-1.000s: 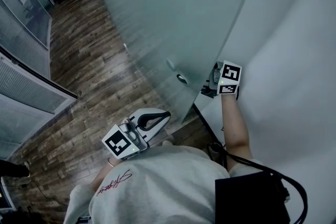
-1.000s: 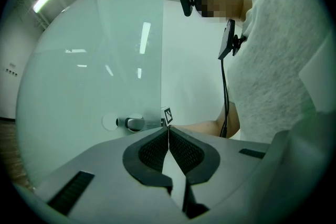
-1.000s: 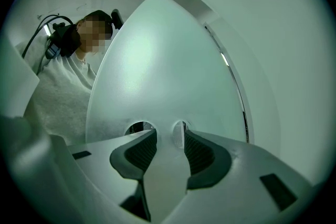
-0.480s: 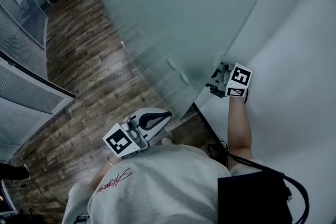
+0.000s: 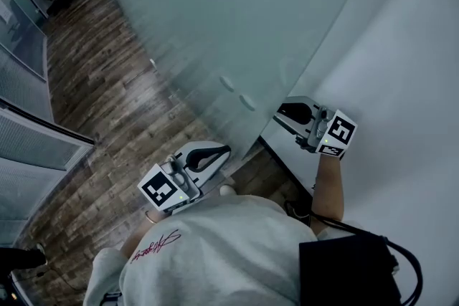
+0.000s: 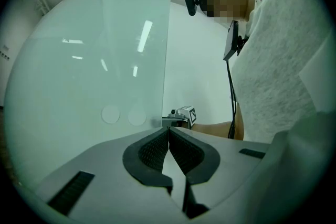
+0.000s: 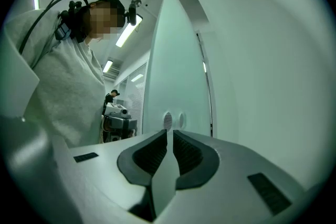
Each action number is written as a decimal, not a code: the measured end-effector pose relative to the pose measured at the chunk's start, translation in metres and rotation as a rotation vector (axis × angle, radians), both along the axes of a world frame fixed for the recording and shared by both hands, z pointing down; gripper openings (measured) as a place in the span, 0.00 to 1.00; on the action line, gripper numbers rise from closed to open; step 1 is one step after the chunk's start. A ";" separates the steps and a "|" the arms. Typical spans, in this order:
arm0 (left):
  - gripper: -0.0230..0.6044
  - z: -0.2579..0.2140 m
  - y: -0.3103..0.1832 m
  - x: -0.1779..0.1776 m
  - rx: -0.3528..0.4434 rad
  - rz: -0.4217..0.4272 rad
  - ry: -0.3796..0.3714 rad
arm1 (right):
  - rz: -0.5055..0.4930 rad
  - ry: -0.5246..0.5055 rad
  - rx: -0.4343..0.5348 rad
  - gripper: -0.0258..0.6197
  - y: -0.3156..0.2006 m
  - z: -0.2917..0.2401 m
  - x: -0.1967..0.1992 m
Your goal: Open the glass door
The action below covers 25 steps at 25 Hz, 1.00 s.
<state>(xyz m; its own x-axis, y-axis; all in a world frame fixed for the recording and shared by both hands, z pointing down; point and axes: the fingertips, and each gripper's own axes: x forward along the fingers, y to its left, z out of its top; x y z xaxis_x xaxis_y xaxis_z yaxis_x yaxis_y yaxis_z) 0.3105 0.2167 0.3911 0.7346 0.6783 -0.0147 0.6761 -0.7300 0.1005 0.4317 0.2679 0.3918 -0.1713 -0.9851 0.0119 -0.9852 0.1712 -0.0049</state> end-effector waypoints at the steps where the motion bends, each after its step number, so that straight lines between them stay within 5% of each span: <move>1: 0.07 0.000 -0.001 -0.002 0.004 0.010 0.004 | 0.010 -0.001 -0.004 0.11 0.002 0.001 -0.004; 9: 0.07 0.006 -0.026 -0.032 0.012 0.066 -0.012 | 0.198 0.030 -0.014 0.08 0.014 0.001 -0.036; 25: 0.07 -0.003 -0.063 -0.067 0.014 0.116 0.045 | 0.312 0.133 0.058 0.07 -0.035 -0.023 -0.119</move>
<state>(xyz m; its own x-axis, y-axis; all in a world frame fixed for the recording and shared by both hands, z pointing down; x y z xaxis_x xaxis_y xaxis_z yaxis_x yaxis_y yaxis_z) 0.2434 0.1539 0.3879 0.6503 0.7588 -0.0362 0.7594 -0.6480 0.0583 0.3129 0.2329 0.3686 0.1378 -0.9895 -0.0440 -0.9815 -0.1424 0.1278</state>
